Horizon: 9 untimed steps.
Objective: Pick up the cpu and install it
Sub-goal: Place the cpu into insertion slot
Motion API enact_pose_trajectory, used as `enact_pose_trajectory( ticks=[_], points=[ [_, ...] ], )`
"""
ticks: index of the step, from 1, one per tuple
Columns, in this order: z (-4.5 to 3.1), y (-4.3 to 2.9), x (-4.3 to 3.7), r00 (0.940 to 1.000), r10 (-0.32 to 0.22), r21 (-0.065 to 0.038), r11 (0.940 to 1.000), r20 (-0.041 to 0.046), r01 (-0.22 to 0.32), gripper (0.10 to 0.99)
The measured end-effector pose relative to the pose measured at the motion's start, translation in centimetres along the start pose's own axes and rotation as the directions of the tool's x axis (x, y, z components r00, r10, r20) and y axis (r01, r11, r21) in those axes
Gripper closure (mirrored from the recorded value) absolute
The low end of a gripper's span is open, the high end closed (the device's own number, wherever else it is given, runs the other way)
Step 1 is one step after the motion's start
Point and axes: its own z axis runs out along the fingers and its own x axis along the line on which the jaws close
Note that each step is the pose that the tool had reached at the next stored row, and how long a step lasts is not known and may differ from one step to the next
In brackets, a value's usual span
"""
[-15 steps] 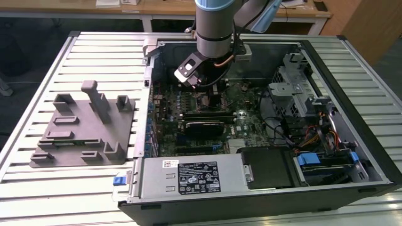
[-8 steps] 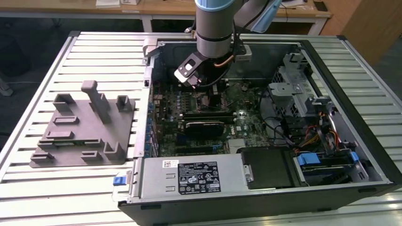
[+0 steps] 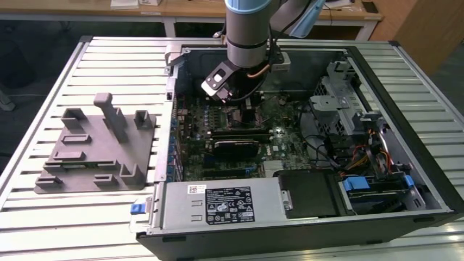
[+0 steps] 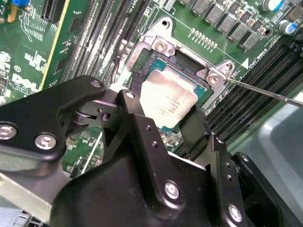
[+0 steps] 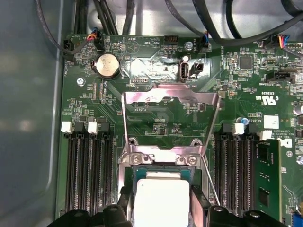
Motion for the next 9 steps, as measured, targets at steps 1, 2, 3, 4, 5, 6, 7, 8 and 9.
enact_pose_trajectory(
  ticks=[1, 2, 3, 4, 5, 6, 7, 8, 9],
  points=[
    [0.0, 0.0, 0.0, 1.0, 0.0, 0.0, 1.0, 0.0, 0.0, 0.486],
    [0.0, 0.0, 0.0, 1.0, 0.0, 0.0, 1.0, 0.0, 0.0, 0.486],
    [0.0, 0.0, 0.0, 1.0, 0.0, 0.0, 1.0, 0.0, 0.0, 0.486],
    [-0.02, 0.0, 0.0, 1.0, 0.0, 0.0, 1.0, 0.0001, 0.0, 0.486],
    [-0.08, 0.0, 0.0, 1.0, 0.0, 0.0, 1.0, 0.0, 0.0, 0.486],
    [-0.16, 0.01, 0.0, 1.0, 0.0, 0.0, 1.0, 0.0, 0.0, 0.486],
    [-0.25, 0.01, 0.0, 1.0, 0.0, 0.0, 1.0, 0.0001, 0.0, 0.486],
    [-0.3, 0.02, 0.0, 1.0, 0.0, 0.0, 1.0, -0.0001, 0.0, 0.486],
    [-0.3, 0.02, 0.0, 1.0, 0.0, 0.0, 1.0, -0.0002, 0.0, 0.486]
  ],
)
